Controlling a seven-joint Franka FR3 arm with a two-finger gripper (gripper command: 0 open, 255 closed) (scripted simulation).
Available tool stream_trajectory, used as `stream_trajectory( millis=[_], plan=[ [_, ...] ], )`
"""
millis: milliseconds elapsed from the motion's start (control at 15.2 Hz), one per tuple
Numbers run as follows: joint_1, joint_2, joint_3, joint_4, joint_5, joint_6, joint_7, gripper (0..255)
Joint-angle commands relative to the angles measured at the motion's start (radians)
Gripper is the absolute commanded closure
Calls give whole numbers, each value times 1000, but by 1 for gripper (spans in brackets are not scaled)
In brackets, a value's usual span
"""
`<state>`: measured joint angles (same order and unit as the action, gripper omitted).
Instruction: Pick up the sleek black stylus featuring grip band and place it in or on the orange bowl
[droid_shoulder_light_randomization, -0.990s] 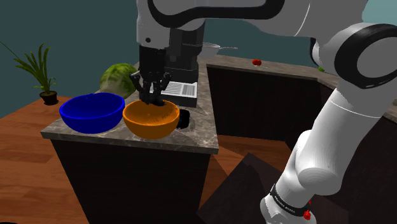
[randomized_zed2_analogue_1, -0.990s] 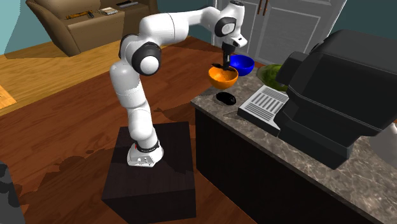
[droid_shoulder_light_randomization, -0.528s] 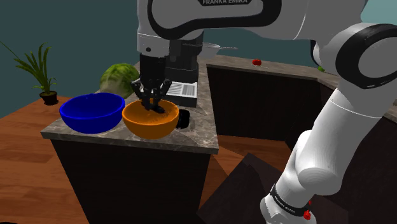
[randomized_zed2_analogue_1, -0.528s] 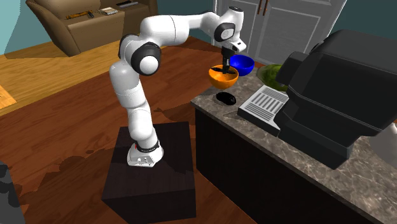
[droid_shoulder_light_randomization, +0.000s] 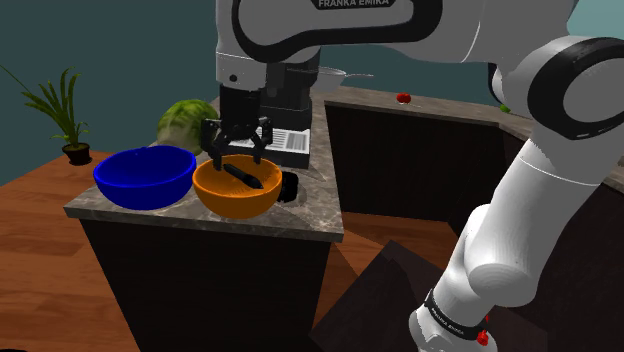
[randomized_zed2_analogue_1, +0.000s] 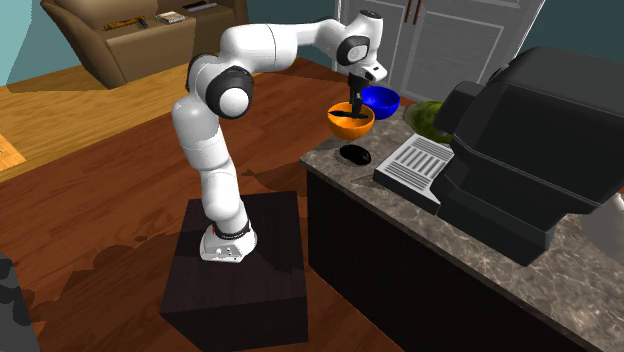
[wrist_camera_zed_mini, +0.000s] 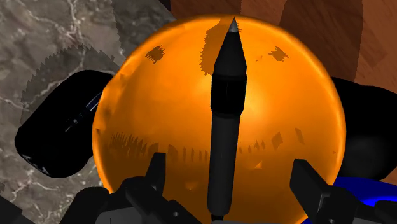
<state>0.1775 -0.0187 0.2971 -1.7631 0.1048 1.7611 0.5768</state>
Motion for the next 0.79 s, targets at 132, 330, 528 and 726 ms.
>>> stream_trajectory(
  millis=[132,330,528,726],
  plan=[
    [-2,5,-3,73,-3,-68,2,0],
    [-4,14,-4,144,-6,-130,5,0],
    [-4,14,-4,144,-6,-130,5,0],
    [-4,14,-4,144,-6,-130,5,0]
  ],
)
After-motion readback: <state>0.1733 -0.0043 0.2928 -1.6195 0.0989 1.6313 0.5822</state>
